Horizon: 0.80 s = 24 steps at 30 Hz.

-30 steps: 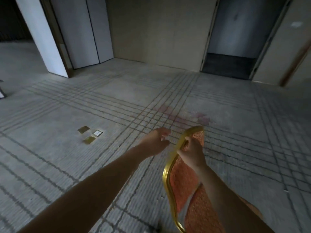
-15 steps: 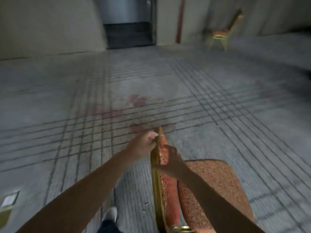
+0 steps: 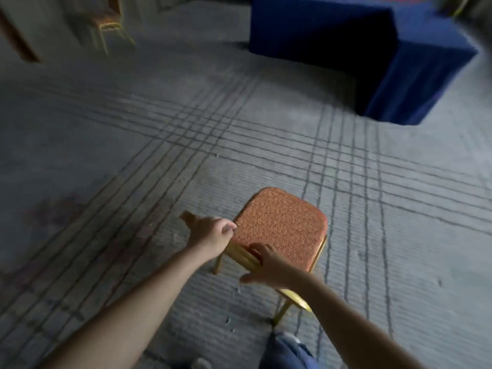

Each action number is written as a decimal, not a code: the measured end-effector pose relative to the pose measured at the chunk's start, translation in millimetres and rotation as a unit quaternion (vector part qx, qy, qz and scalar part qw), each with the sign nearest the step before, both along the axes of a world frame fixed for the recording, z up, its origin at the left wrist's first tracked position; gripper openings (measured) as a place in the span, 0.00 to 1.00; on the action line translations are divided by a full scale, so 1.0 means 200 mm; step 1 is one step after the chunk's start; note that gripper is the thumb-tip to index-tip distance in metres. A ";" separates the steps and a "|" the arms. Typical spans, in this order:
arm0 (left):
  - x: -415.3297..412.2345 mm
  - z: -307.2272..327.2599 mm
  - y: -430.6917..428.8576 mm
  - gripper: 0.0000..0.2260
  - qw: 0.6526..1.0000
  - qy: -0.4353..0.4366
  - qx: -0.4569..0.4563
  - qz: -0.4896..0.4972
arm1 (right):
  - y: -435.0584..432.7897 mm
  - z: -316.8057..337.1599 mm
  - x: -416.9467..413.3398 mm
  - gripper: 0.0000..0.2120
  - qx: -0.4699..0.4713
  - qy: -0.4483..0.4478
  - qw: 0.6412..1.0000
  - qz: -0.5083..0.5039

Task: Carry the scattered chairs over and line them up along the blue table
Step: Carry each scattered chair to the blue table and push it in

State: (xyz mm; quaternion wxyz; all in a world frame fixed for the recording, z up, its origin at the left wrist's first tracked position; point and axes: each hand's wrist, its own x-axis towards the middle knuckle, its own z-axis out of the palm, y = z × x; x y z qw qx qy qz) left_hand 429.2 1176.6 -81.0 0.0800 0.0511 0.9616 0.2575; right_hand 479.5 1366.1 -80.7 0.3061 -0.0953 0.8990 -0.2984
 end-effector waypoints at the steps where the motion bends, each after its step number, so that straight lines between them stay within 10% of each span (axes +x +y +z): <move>1: 0.01 0.00 0.00 0.25 1.000 0.009 -0.009 -0.014 | -0.01 -0.02 0.04 0.38 0.006 0.015 1.000 -0.019; 7: 0.00 -0.02 -0.06 0.27 0.994 -0.053 -0.078 -0.062 | -0.05 -0.09 0.15 0.18 0.064 0.104 0.984 -0.131; 24: 0.12 0.00 -0.18 0.43 0.981 0.002 -0.068 -0.184 | -0.02 -0.14 0.26 0.20 0.101 0.175 0.963 -0.176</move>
